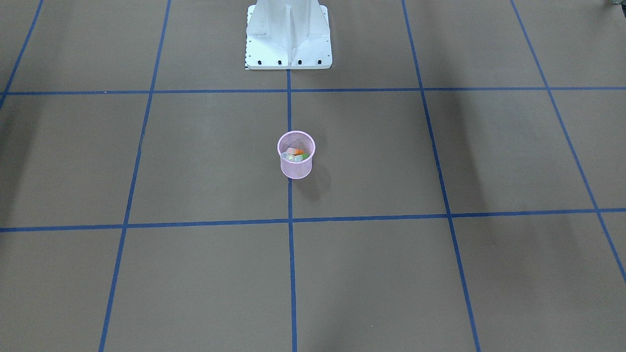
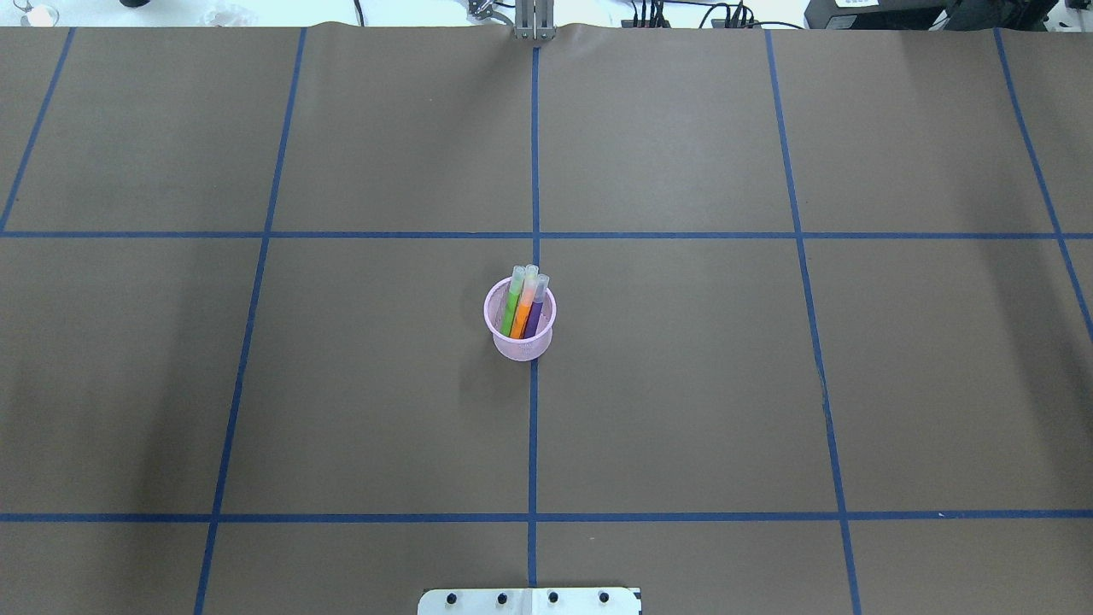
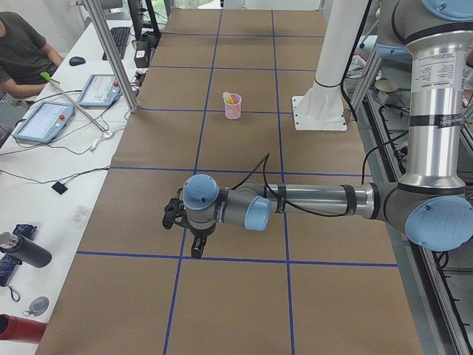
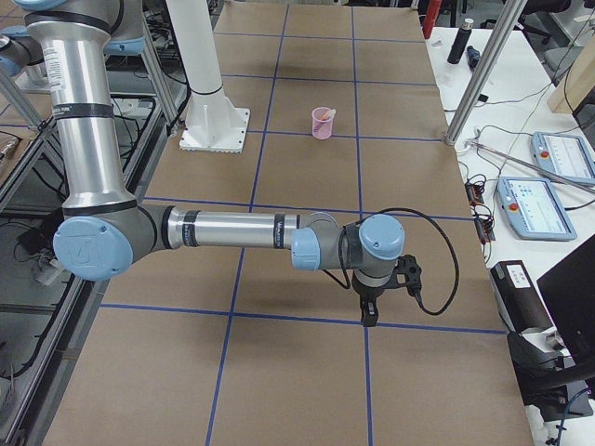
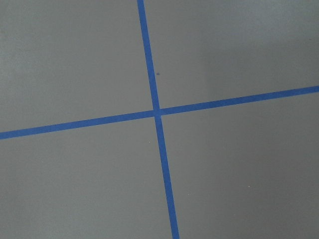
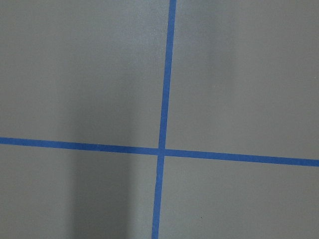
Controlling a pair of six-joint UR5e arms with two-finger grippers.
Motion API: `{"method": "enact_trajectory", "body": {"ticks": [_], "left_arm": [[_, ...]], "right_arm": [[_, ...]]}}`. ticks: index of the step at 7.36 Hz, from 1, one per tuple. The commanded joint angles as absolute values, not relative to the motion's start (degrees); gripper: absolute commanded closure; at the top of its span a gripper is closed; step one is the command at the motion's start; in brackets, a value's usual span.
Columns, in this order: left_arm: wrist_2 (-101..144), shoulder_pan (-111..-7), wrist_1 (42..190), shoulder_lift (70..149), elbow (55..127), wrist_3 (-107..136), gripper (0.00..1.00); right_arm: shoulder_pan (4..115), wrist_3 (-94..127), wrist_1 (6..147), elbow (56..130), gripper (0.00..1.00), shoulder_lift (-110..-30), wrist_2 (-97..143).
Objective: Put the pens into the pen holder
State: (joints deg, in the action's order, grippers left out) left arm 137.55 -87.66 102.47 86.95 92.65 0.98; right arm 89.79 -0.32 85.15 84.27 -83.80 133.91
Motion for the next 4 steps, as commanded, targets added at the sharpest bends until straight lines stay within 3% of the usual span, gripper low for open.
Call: {"method": "enact_trajectory", "body": {"ticks": [1,4], "left_arm": [[138.0,-87.6,102.5,86.8,92.6,0.8,0.00],[138.2,-87.6,102.7,86.7,92.6,0.5,0.00]], "right_arm": [[89.7,0.0,83.8,84.0,0.01,-84.1,134.0],[89.3,0.3,83.8,83.9,0.01,-84.0,133.9]]}}
